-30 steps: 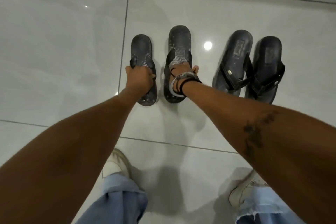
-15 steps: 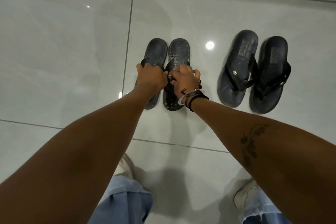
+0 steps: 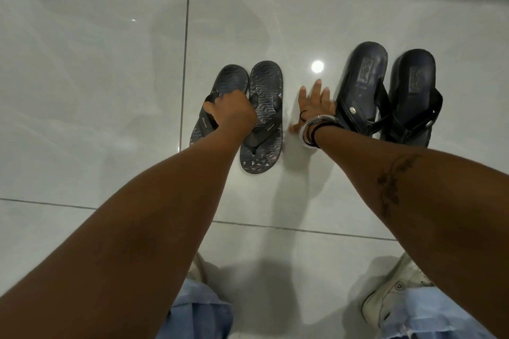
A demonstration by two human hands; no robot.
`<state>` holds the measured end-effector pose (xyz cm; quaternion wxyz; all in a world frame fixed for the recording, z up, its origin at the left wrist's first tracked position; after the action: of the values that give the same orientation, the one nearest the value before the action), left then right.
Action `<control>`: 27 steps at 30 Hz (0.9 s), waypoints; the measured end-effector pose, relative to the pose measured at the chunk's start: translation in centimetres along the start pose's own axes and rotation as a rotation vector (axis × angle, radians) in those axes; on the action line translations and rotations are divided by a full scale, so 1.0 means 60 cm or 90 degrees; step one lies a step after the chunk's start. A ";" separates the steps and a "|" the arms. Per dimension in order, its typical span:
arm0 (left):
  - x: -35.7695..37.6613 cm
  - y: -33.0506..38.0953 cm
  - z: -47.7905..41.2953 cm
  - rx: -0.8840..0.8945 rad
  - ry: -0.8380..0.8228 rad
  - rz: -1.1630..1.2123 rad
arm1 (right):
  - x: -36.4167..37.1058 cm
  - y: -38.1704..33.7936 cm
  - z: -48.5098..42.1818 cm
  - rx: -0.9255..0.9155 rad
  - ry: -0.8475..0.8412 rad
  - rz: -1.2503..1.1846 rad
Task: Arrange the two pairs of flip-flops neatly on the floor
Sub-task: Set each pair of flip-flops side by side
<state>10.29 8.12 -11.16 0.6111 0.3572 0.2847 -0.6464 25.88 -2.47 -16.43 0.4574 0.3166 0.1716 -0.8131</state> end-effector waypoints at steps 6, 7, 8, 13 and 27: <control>0.000 -0.020 -0.001 -0.058 -0.067 -0.051 | 0.012 -0.009 -0.003 0.030 0.005 0.009; 0.001 -0.026 -0.001 -0.073 -0.084 -0.049 | 0.012 -0.008 -0.004 0.031 0.004 0.011; 0.003 -0.034 0.000 -0.093 -0.105 -0.047 | 0.011 -0.008 -0.005 0.034 0.005 0.010; 0.021 -0.062 0.001 -0.161 -0.188 0.019 | 0.009 -0.009 -0.007 0.042 0.021 0.010; 0.028 -0.034 0.002 -0.047 -0.124 -0.223 | 0.001 -0.011 0.004 0.030 0.001 0.013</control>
<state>8.23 7.22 -12.60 0.5266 0.2149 0.3058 -0.7636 25.23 -2.28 -16.31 0.4581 0.3296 0.1497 -0.8118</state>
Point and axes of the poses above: each hand's wrist, its own z-axis away from the middle knuckle, its own x-axis out of the palm, y = z × x, the point moved 7 cm from there along -z, towards the middle knuckle, and after that the axes turned 5 degrees about z, right-handed, at the moved point
